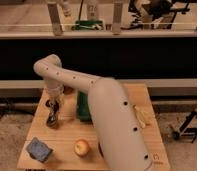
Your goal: Wipe table surface with brush
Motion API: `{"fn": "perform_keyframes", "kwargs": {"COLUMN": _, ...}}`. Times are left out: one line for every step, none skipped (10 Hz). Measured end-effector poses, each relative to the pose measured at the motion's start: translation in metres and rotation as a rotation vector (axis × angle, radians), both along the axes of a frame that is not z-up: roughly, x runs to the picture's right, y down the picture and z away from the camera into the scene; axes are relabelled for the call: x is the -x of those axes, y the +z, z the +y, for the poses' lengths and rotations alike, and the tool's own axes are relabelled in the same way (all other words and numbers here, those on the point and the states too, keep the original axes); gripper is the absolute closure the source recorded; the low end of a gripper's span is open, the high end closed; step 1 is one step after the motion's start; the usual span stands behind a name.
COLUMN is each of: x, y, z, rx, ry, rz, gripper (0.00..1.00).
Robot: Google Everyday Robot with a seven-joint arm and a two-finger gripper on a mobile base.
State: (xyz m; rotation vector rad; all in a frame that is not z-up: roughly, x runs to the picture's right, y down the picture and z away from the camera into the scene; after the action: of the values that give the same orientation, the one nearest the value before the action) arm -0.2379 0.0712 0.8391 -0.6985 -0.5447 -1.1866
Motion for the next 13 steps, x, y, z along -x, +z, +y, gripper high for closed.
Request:
{"fn": "perform_keyframes", "kwargs": {"x": 0.009, "y": -0.004, "z": 0.005, "rx": 0.0, "ry": 0.0, "rz": -0.014, "gripper": 1.0}}
{"fn": "perform_keyframes", "kwargs": {"x": 0.014, "y": -0.007, "z": 0.01, "rx": 0.002, "ry": 0.003, "rz": -0.026, "gripper": 1.0}}
{"fn": "perform_keyframes", "kwargs": {"x": 0.016, "y": -0.011, "z": 0.017, "rx": 0.008, "ry": 0.004, "rz": -0.034, "gripper": 1.0}}
{"fn": "perform_keyframes", "kwargs": {"x": 0.022, "y": -0.016, "z": 0.026, "rx": 0.015, "ry": -0.004, "rz": -0.05, "gripper": 1.0}}
{"fn": "perform_keyframes", "kwargs": {"x": 0.028, "y": -0.021, "z": 0.036, "rx": 0.025, "ry": -0.013, "rz": -0.066, "gripper": 1.0}}
{"fn": "perform_keyframes", "kwargs": {"x": 0.027, "y": -0.024, "z": 0.041, "rx": 0.034, "ry": -0.018, "rz": -0.073, "gripper": 1.0}}
{"fn": "perform_keyframes", "kwargs": {"x": 0.018, "y": -0.033, "z": 0.054, "rx": 0.051, "ry": -0.039, "rz": -0.086, "gripper": 1.0}}
{"fn": "perform_keyframes", "kwargs": {"x": 0.011, "y": -0.04, "z": 0.06, "rx": 0.053, "ry": -0.051, "rz": -0.092, "gripper": 1.0}}
{"fn": "perform_keyframes", "kwargs": {"x": -0.002, "y": -0.045, "z": 0.066, "rx": 0.055, "ry": -0.058, "rz": -0.085, "gripper": 1.0}}
{"fn": "perform_keyframes", "kwargs": {"x": -0.012, "y": -0.046, "z": 0.068, "rx": 0.055, "ry": -0.057, "rz": -0.076, "gripper": 1.0}}
{"fn": "perform_keyframes", "kwargs": {"x": -0.031, "y": -0.048, "z": 0.068, "rx": 0.052, "ry": -0.04, "rz": -0.054, "gripper": 1.0}}
{"fn": "perform_keyframes", "kwargs": {"x": -0.048, "y": -0.048, "z": 0.067, "rx": 0.048, "ry": -0.024, "rz": -0.031, "gripper": 1.0}}
{"fn": "perform_keyframes", "kwargs": {"x": -0.059, "y": -0.048, "z": 0.063, "rx": 0.039, "ry": -0.008, "rz": -0.013, "gripper": 1.0}}
